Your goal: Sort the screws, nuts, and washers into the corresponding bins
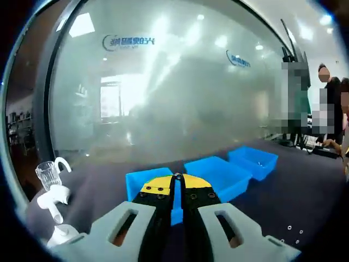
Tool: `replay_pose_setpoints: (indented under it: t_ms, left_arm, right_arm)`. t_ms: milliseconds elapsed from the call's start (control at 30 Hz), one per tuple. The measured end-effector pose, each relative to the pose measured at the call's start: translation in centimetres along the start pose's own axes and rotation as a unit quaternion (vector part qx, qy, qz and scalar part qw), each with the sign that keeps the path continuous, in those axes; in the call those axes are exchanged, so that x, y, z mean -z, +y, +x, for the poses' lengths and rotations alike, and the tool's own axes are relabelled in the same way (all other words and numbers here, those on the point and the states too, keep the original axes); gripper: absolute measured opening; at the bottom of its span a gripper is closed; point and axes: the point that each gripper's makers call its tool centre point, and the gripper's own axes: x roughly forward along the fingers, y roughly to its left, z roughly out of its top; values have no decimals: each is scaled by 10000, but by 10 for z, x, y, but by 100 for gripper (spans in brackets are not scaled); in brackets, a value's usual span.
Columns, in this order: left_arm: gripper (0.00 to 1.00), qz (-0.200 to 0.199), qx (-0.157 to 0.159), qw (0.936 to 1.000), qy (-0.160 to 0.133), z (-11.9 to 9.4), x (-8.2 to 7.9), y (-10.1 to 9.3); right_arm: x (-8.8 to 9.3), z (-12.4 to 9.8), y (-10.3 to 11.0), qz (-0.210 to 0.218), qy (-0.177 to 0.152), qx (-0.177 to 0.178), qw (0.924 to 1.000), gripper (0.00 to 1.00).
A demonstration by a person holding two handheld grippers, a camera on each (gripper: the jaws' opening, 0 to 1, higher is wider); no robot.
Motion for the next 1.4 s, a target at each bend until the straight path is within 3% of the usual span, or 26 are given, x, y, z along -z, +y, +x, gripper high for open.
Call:
replay_pose_setpoints:
  t_ms: [67,167,533,667,1200,1267,1400]
  left_arm:
    - [2,-56,-98,9999,-18,7,-3,7]
    - [2,-491,-217,9985,113,17,2,17]
    - [2,-319,-299,9986,284,45,12,26]
    - [2,-650,-292,9969,343,52,16,28]
    - [5,-276,-291,9986,330,59,12,25]
    - [12,-266,-319,9986,340,59,14,27]
    - [38,-228,-277,9983,452,58,21,26]
  right_arm:
    - [1,0,0,-11,12,12,10000,49]
    - [0,-1,1,-10,-2,7,10000,49]
    - [-1,-7,-2,-7,-24,52,10000,49]
    - [0,-9,-4,-8,0,82,10000,49]
    - [0,-11,-7,-18,14,118,9999,49]
    - [0,-11,-8,-17,16,120,9999,49]
    - [2,-11,-8,-8,35,131,9999,49]
